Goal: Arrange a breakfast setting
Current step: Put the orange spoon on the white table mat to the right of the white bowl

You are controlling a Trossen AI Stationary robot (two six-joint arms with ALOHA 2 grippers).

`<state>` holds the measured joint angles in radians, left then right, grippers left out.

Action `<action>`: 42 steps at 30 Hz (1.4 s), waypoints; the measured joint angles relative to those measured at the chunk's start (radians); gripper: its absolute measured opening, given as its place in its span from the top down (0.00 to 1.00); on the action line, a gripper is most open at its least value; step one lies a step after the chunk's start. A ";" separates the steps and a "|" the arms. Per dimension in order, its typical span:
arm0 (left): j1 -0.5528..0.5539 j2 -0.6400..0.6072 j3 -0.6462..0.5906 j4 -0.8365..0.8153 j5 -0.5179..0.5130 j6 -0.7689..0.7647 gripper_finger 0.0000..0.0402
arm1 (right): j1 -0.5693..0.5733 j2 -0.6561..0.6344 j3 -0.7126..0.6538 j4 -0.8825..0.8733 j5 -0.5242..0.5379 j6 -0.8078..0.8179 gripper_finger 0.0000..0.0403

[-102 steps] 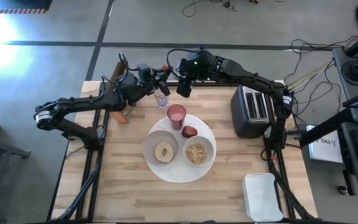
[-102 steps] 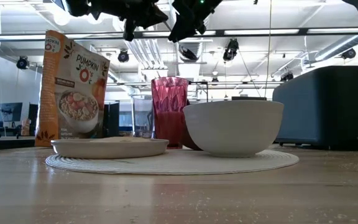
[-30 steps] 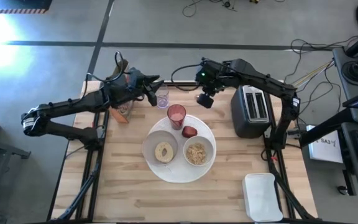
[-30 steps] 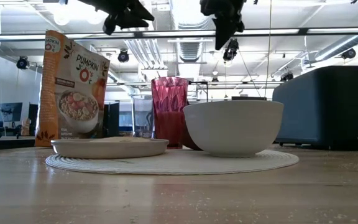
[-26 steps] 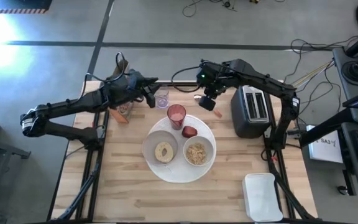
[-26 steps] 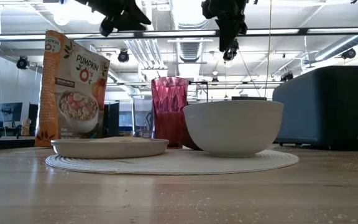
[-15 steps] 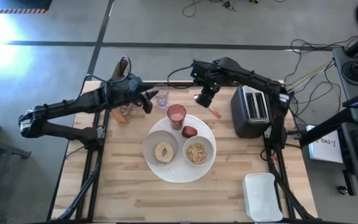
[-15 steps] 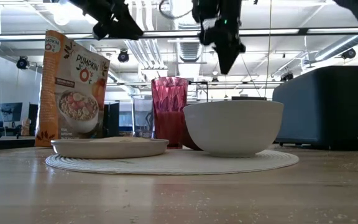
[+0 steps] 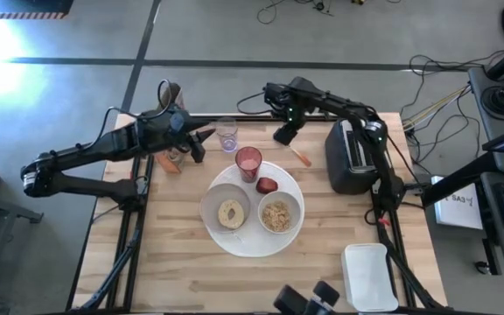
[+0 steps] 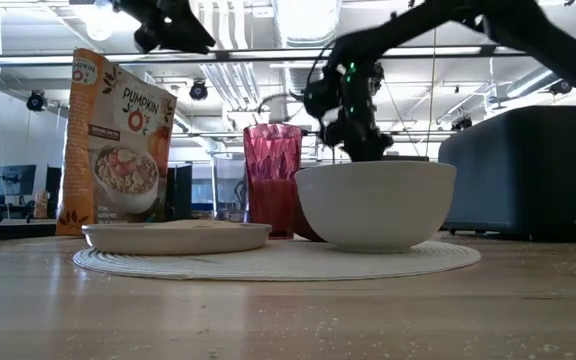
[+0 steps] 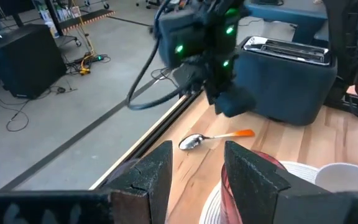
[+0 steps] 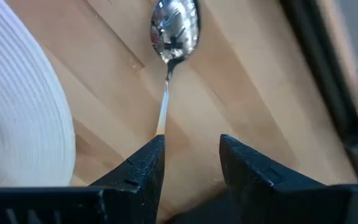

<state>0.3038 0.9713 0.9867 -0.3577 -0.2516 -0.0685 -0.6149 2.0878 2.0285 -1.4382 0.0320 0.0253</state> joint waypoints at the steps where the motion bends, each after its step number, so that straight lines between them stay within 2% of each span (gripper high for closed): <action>1: 0.000 -0.007 0.000 -0.011 0.000 -0.001 0.67 | -0.006 0.016 0.000 0.006 -0.014 -0.005 0.65; 18: 0.000 -0.057 0.000 -0.078 0.000 -0.022 0.67 | -0.014 0.134 -0.004 0.140 -0.085 -0.072 0.58; 33: 0.000 -0.057 -0.001 -0.102 0.000 -0.023 0.67 | -0.027 0.189 -0.048 0.214 -0.084 -0.092 0.67; 42: 0.000 -0.057 -0.001 -0.102 0.000 -0.027 0.67 | -0.040 0.184 -0.105 0.253 -0.083 -0.102 0.77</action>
<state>0.3035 0.9138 0.9855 -0.4595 -0.2516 -0.0956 -0.6552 2.2720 1.9238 -1.1850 -0.0509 -0.0765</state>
